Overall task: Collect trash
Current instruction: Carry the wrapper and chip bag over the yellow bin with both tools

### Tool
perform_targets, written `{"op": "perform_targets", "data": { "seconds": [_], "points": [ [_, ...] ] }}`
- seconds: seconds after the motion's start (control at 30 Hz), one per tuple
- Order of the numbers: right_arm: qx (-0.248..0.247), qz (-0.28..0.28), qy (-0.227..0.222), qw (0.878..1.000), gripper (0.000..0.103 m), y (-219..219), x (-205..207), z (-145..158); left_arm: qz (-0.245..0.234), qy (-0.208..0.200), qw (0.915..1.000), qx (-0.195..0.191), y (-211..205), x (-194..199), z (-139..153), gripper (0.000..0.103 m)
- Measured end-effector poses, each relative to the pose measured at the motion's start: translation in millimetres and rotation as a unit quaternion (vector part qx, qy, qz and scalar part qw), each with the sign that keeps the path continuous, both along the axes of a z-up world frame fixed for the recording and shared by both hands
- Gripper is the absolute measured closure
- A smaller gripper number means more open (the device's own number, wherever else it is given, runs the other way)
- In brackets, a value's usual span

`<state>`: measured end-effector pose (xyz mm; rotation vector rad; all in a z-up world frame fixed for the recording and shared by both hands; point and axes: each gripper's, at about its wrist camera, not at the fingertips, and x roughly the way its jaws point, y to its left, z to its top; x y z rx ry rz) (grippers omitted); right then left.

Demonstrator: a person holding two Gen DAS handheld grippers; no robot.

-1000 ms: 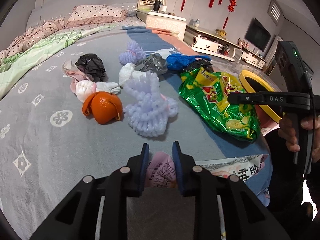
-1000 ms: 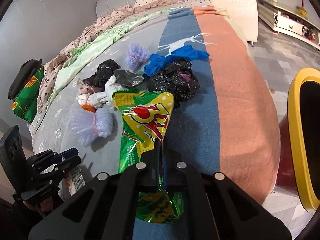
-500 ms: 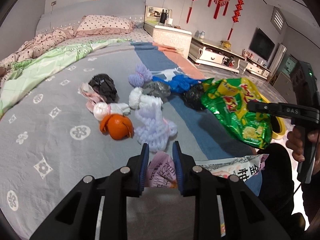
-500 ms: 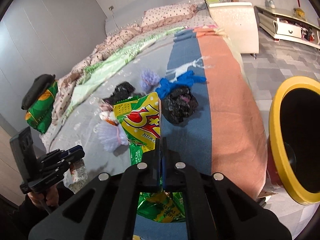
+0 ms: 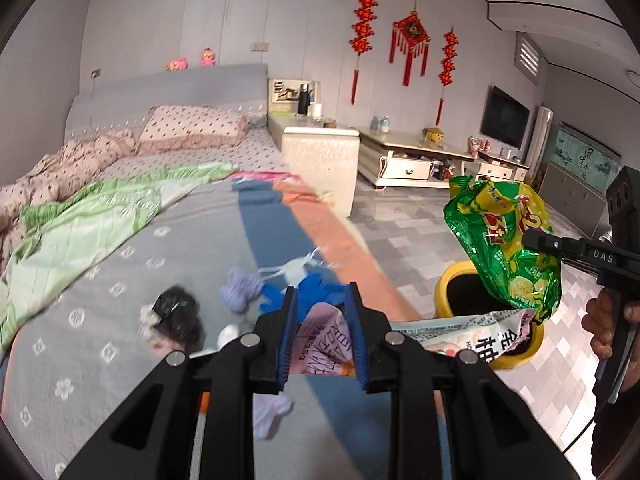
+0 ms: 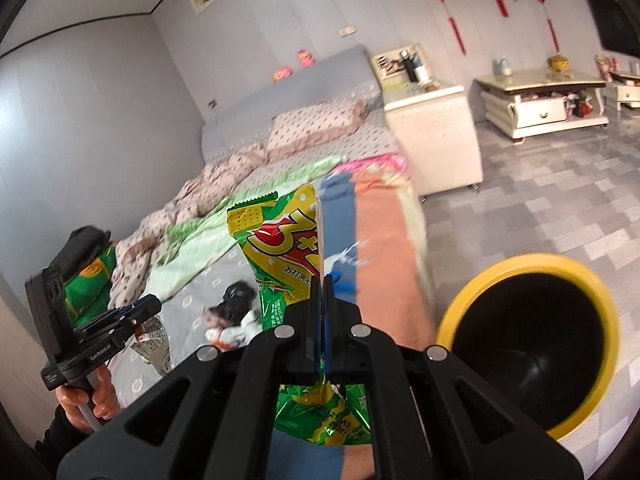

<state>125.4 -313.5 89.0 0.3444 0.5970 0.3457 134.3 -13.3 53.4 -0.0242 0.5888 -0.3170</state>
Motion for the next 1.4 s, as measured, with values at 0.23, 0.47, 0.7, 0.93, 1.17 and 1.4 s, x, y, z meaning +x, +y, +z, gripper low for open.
{"op": "perform_targets", "data": {
  "seconds": [0.23,0.47,0.7,0.93,1.17,1.4],
  "points": [
    [-0.011,-0.082,-0.014,0.997,0.103,-77,7,25,-0.027,0.001,0.9996,0.013,-78,44,17,0.08],
    [-0.026,-0.154,-0.003,0.988,0.103,-153,14,16,-0.066,0.019,0.9972,0.031,-156,79,7,0.08],
    [-0.023,-0.193,0.039,0.98,0.103,-203,31,-26,-0.101,0.05,0.992,0.056,-221,100,-32,0.08],
    [-0.027,-0.224,0.076,0.971,0.103,-226,45,-79,-0.122,0.087,0.9856,0.078,-265,108,-77,0.08],
    [-0.031,-0.226,0.098,0.969,0.102,-231,56,-108,-0.143,0.107,0.9813,0.071,-286,109,-99,0.079],
    [-0.033,-0.229,0.104,0.967,0.101,-225,52,-108,-0.143,0.111,0.982,0.054,-287,109,-101,0.056]
  ]
}}
